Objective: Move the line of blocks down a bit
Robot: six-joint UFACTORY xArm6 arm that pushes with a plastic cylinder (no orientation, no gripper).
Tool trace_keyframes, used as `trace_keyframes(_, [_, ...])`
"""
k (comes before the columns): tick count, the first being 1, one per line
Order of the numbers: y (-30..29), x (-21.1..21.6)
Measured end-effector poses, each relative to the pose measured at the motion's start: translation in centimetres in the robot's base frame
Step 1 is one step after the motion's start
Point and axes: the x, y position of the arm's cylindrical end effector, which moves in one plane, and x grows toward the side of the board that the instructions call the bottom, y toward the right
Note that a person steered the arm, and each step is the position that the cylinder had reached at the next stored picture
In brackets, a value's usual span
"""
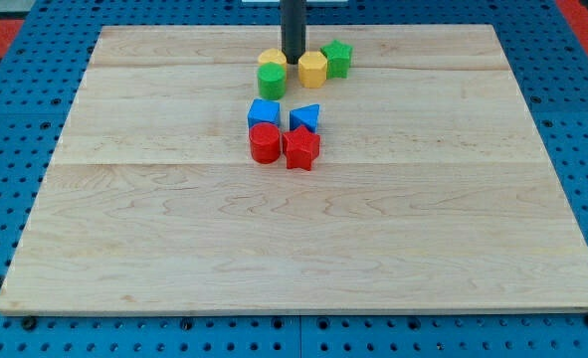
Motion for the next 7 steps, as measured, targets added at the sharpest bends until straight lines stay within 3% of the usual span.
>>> trace_keyframes(4, [-0.1, 1.3])
trace_keyframes(6, [-2.1, -2.1])
trace_keyframes(7, [-3.4, -0.3])
